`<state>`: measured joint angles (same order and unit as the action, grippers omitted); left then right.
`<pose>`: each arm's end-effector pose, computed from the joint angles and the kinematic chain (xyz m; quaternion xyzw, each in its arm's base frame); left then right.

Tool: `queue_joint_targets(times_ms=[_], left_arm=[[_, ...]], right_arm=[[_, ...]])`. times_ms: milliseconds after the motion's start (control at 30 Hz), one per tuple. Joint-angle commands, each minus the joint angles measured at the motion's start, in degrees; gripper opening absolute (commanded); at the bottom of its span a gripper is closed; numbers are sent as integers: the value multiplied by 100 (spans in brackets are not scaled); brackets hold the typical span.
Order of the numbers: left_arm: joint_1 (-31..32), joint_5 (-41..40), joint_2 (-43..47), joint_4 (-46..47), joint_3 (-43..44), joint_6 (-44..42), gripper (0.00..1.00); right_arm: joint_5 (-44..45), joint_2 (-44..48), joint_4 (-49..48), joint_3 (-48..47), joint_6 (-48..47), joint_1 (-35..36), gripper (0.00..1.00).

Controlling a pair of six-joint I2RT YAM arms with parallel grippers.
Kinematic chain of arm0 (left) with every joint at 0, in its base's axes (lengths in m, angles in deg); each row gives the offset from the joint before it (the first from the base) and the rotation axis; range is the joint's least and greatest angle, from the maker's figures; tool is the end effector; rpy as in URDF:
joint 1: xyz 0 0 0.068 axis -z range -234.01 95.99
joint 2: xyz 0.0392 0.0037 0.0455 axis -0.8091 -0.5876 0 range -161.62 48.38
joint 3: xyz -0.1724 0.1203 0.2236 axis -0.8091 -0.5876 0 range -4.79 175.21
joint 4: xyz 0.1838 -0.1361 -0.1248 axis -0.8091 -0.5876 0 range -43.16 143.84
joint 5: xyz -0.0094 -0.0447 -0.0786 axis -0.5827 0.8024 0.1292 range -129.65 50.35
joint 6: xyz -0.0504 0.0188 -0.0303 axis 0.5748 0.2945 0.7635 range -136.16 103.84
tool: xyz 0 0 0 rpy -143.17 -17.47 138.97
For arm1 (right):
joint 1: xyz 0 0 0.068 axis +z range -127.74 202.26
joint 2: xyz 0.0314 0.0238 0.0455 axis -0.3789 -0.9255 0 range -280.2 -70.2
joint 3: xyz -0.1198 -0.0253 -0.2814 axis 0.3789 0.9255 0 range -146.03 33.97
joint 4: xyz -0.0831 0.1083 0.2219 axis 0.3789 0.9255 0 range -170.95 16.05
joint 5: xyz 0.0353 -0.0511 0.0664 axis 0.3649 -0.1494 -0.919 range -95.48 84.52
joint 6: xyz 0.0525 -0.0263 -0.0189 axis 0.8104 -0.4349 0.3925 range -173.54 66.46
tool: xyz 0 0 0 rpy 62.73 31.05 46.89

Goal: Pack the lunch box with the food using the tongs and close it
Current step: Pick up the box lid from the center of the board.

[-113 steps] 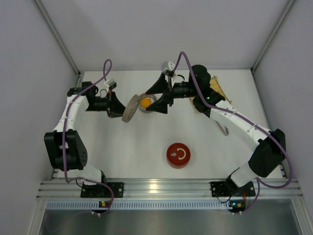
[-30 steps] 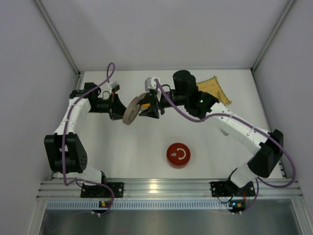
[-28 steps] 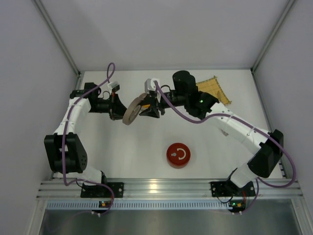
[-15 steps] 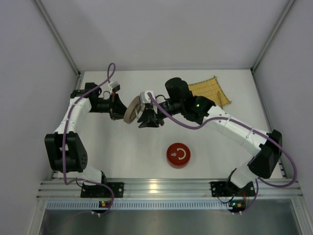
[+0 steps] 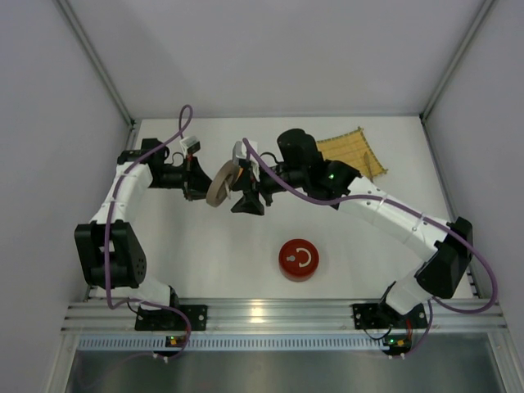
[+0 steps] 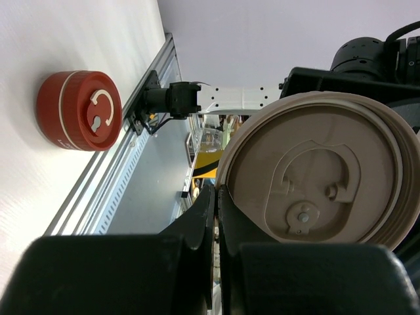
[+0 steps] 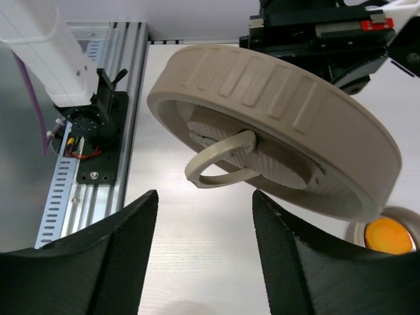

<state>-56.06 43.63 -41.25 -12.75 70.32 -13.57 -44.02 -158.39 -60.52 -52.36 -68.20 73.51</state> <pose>0.2832 -0.0362 0.3310 0.0213 0.7466 -0.6627 0.0548 0.2019 0.2978 0.4227 -0.5807 0.5578 0.4253 0.4133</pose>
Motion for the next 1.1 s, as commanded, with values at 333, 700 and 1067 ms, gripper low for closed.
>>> queue_joint_targets(times_ms=[333,700,1067], left_arm=[[-393,1234,-11,-636,214,-856,0],[-481,1243,59,-865,153,-1147,0],[-472,1243,191,-970,83,-1314,0]], right_arm=[[1226,47,-575,-367,701,360,74],[1868,-366,-478,-860,771,729,73],[2650,-358,-496,-842,771,712,44]])
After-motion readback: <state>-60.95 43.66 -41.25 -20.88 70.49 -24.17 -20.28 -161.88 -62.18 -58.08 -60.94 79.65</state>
